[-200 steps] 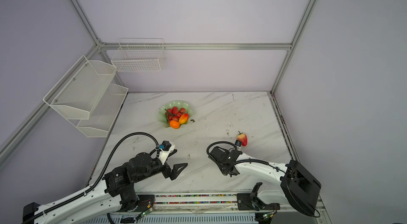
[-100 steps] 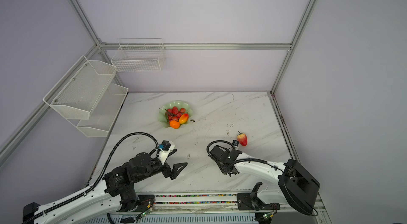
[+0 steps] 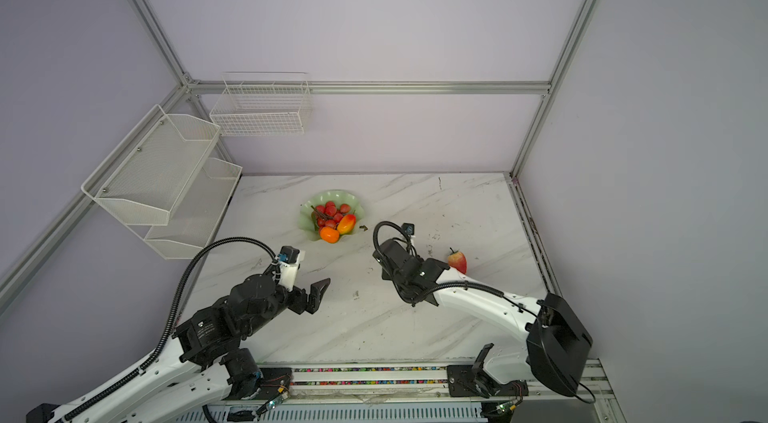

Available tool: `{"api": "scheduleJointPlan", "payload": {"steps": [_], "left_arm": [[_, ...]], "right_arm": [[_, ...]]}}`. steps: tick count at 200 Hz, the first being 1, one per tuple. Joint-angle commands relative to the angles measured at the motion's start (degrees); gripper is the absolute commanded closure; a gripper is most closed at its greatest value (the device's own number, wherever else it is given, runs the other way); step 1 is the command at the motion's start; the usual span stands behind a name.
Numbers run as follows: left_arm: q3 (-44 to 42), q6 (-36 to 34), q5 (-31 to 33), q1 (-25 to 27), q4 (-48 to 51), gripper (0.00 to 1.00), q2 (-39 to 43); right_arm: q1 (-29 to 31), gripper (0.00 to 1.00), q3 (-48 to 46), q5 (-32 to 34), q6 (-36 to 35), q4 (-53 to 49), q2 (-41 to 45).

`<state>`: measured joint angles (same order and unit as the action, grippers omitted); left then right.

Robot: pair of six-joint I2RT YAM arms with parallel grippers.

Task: Place and organize the fake fruits in the fruit bowl
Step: 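Carry the red strawberry into the green bowl and open the right gripper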

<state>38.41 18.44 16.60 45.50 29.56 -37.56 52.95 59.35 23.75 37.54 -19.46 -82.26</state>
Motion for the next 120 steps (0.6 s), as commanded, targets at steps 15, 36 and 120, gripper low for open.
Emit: {"api": "scheduleJointPlan", "payload": {"steps": [15,36,120], "left_arm": [[5.84,2.62,-14.92,-13.2,-2.91,0.0,-5.9],[4.67,4.58,-20.25,-19.67,-9.41,0.0,-6.75],[5.33,4.93,-30.39,-33.3,-12.28,0.0,-10.16]], "right_arm": [[-3.26,0.56,21.4,-6.8,-20.85,9.2,-18.1],[-8.29,0.56,32.53,-14.07,-24.86,10.87,-26.81],[-14.26,0.56,55.81,-28.6,-39.89,12.94,-48.04]]}}
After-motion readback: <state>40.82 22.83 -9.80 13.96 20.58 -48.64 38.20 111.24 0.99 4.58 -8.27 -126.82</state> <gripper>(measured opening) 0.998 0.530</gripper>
